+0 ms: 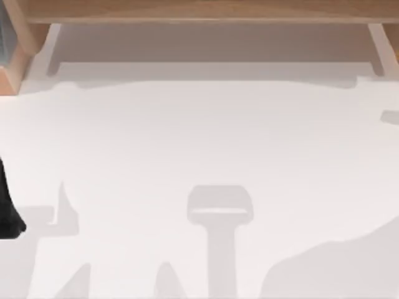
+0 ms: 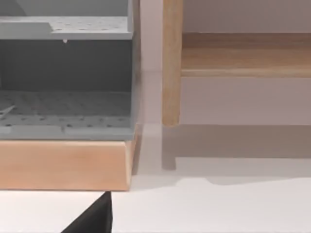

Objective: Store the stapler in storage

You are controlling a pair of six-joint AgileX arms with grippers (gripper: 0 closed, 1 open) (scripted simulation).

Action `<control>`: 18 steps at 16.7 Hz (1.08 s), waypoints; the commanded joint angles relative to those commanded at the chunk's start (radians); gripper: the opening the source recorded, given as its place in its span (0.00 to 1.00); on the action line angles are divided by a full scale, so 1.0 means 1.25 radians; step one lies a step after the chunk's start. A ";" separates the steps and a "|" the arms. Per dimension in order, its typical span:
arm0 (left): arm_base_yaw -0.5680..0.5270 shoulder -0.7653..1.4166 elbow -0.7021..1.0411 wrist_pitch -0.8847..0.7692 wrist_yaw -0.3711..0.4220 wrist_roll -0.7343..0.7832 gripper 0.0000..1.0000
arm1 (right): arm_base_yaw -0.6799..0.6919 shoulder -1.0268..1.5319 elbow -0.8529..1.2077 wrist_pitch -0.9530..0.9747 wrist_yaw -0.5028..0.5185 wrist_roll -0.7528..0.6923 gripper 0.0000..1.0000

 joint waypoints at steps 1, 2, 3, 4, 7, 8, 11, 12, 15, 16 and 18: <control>0.000 0.000 0.000 0.000 0.000 0.000 1.00 | 0.005 0.008 0.018 -0.011 0.004 0.001 0.00; 0.000 0.000 0.000 0.000 0.000 0.000 1.00 | 0.009 0.012 0.029 -0.018 0.006 0.002 0.00; 0.000 0.000 0.000 0.000 0.000 0.000 1.00 | 0.009 0.013 0.032 -0.019 0.007 0.002 0.00; 0.000 0.000 0.000 0.000 0.000 0.000 1.00 | 0.009 0.013 0.032 -0.019 0.007 0.002 0.00; 0.000 0.000 0.000 0.000 0.000 0.000 1.00 | 0.009 0.013 0.032 -0.019 0.007 0.002 0.08; 0.000 0.000 0.000 0.000 0.000 0.000 1.00 | 0.009 0.013 0.032 -0.019 0.007 0.002 0.15; 0.000 0.000 0.000 0.000 0.000 0.000 1.00 | 0.009 0.013 0.032 -0.019 0.007 0.002 0.38; 0.000 0.000 0.000 0.000 0.000 0.000 1.00 | 0.009 0.013 0.032 -0.019 0.007 0.002 0.45; 0.000 0.000 0.000 0.000 0.000 0.000 1.00 | 0.009 0.013 0.032 -0.019 0.007 0.002 0.68; 0.000 0.000 0.000 0.000 0.000 0.000 1.00 | 0.009 0.013 0.032 -0.019 0.007 0.002 0.75; 0.000 0.000 0.000 0.000 0.000 0.000 1.00 | 0.009 0.013 0.032 -0.019 0.007 0.002 0.90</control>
